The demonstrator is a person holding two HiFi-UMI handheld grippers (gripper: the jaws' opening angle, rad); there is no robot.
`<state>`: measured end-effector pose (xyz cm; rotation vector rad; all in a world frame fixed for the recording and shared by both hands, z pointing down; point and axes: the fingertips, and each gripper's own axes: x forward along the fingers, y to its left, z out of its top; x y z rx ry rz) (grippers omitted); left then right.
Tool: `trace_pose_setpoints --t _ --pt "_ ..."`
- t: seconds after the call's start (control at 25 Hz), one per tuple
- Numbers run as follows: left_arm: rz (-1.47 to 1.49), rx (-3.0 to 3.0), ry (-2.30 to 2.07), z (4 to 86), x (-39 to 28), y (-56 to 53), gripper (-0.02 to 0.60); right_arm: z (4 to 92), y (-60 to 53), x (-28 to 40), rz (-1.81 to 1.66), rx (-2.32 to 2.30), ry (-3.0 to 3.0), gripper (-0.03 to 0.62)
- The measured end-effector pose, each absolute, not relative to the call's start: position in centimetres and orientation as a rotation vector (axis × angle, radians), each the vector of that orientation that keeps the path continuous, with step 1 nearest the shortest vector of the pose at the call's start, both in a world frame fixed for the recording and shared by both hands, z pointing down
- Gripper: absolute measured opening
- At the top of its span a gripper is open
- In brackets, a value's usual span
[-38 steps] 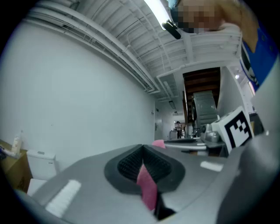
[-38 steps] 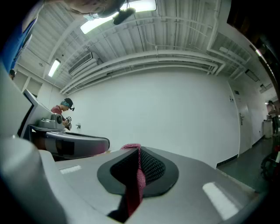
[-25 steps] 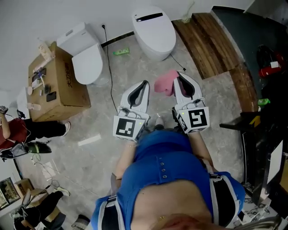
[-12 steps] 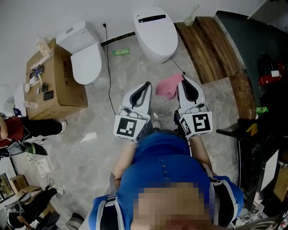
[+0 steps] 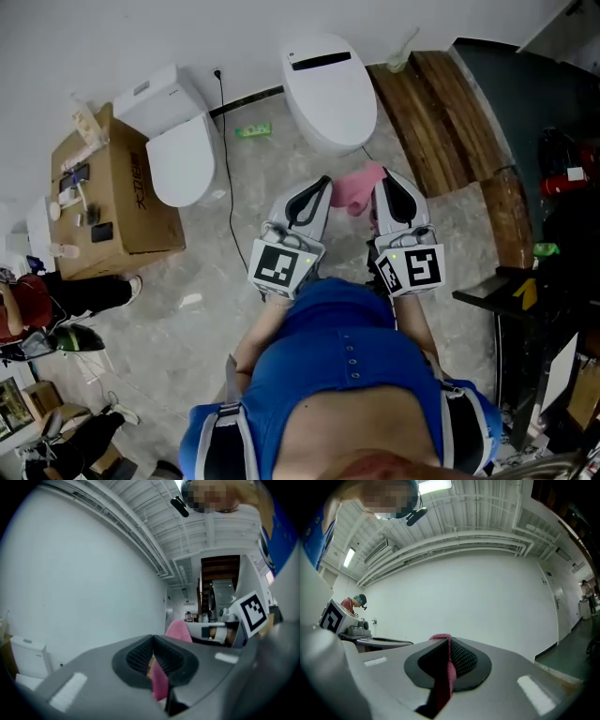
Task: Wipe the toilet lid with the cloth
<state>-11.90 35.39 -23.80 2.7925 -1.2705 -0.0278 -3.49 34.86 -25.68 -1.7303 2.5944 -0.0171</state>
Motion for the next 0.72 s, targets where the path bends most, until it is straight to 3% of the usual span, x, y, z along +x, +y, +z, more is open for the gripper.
trace_pose_setpoints --t 0.72 --pt "0.001 2.8 -1.162 -22.2 -15.2 20.7 0.0 -25.3 20.2 -5.0 -0.022 -1.838 2.515 0.014"
